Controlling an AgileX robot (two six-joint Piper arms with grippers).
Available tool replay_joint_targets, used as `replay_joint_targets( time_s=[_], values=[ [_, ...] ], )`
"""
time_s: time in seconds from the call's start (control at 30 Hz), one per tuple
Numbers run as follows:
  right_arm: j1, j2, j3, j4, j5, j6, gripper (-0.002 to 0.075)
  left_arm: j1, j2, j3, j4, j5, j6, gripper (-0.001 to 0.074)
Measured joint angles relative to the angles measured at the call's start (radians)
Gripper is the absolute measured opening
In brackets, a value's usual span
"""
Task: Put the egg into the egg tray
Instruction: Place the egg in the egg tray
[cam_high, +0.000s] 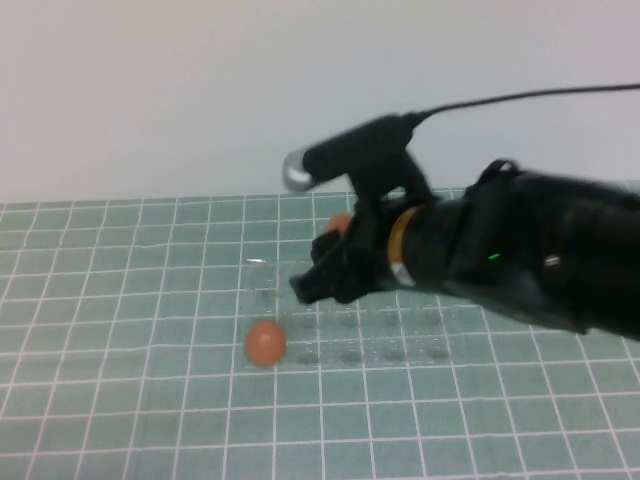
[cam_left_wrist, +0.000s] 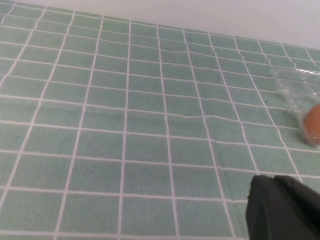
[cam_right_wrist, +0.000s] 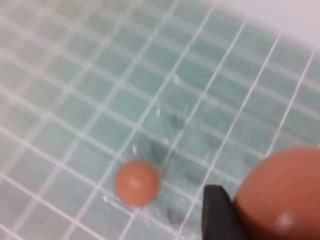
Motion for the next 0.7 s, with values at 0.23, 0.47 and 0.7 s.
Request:
replay_joint_targets(
  time_s=[0.23, 0.47, 0.7],
  values=[
    [0.000, -0.168, 0.044, 0.000, -0.010, 0.019, 0.0377, 0.000, 0.000, 0.000, 0.000, 0.000, 0.000, -0.0001],
    [-0.069, -0.301, 0.273, 0.091, -0.374, -0.003, 0.0377, 0.000, 0.000, 0.000, 0.000, 0.000, 0.000, -0.0001],
    [-0.105, -0.316, 0.400, 0.245, -0.483, -0.229, 0.0377, 0.000, 0.000, 0.000, 0.000, 0.000, 0.000, -0.0001]
  ],
)
